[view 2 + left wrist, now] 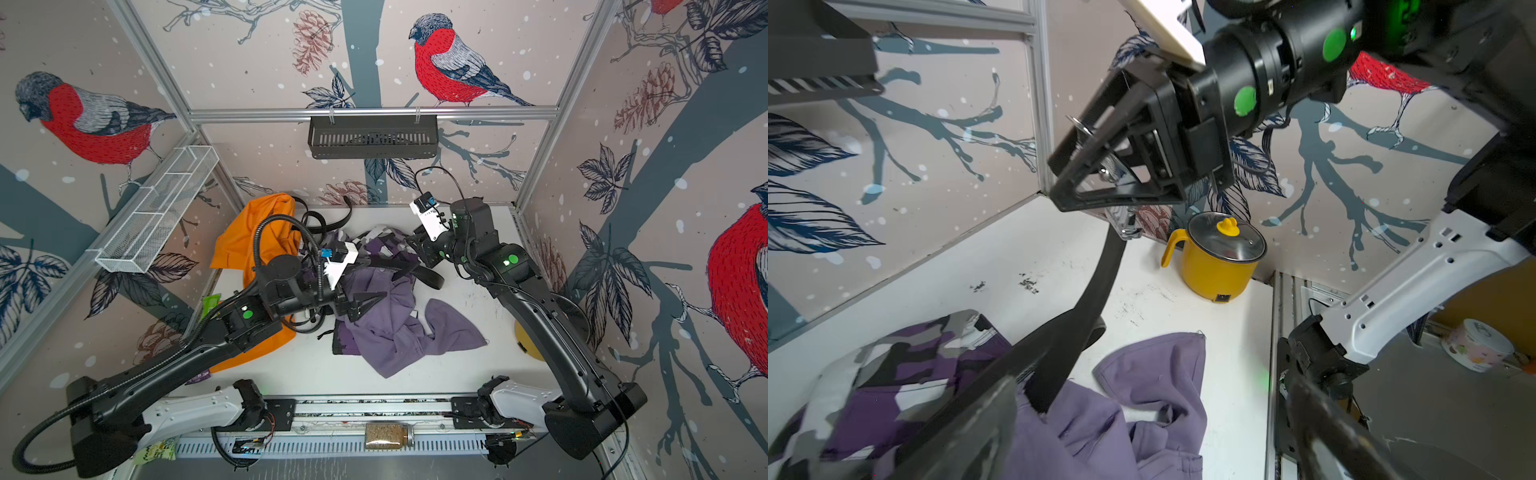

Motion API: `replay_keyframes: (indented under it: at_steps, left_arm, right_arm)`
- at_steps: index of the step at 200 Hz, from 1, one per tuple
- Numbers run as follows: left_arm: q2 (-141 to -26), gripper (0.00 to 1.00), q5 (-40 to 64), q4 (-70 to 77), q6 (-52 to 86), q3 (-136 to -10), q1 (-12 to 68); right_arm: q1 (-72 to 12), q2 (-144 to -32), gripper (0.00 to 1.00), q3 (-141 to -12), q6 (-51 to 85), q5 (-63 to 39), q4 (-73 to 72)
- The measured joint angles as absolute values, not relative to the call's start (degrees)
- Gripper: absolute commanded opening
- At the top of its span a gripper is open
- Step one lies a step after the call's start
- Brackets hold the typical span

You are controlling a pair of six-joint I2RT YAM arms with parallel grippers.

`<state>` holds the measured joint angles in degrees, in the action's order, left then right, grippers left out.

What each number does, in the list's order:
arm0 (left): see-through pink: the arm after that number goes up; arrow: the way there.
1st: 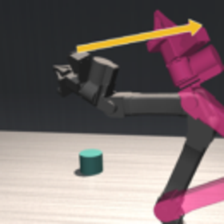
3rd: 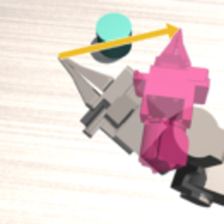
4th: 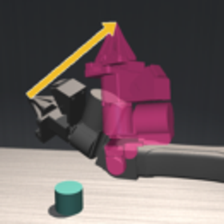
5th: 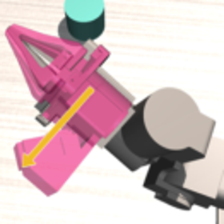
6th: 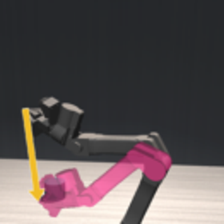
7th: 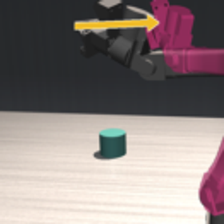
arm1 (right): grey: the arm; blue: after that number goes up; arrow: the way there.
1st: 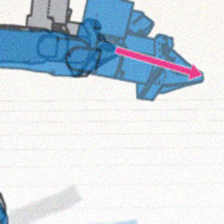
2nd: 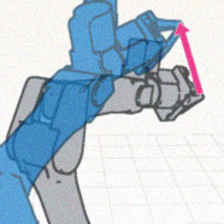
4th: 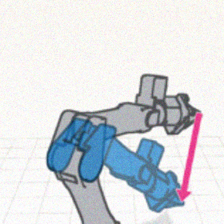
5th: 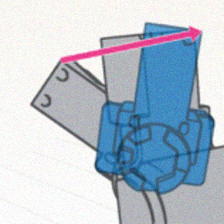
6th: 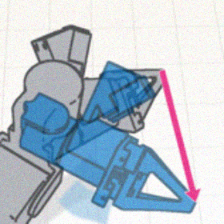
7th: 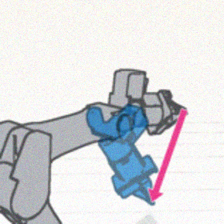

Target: Remove the belt from the trousers

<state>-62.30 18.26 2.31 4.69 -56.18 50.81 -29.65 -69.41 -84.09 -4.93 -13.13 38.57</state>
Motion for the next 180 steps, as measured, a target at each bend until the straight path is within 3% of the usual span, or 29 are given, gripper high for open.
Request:
replay_keyframes:
  at_steps: [85, 141, 156, 174, 180]
  left_arm:
    - [-79.3, 0.82, 5.2, 24.4, 7.5, -50.0, 55.2]
    - [-87.1, 0.57, 2.5, 33.4, 7.4, -53.6, 55.4]
    - [-89.1, 0.43, 2.5, 34.3, 7.0, -55.1, 55.3]
    - [-90.7, 0.03, 2.5, 34.9, 6.9, -55.9, 55.3]
    - [-90.8, 0.0, 2.5, 34.9, 6.3, -55.9, 55.4]
  right_arm:
    - [-29.6, -69.6, 0.0, -85.5, -4.3, -15.4, 38.5]
    - [-29.8, -68.8, 0.0, -83.6, -3.5, -17.0, 36.5]
    - [-29.8, -68.7, 0.0, -83.2, -3.2, -17.5, 35.8]
    - [-29.8, -68.6, 0.0, -82.5, -3.0, -18.0, 35.2]
    - [-29.8, -68.6, 0.03, -82.2, -3.0, -18.0, 35.0]
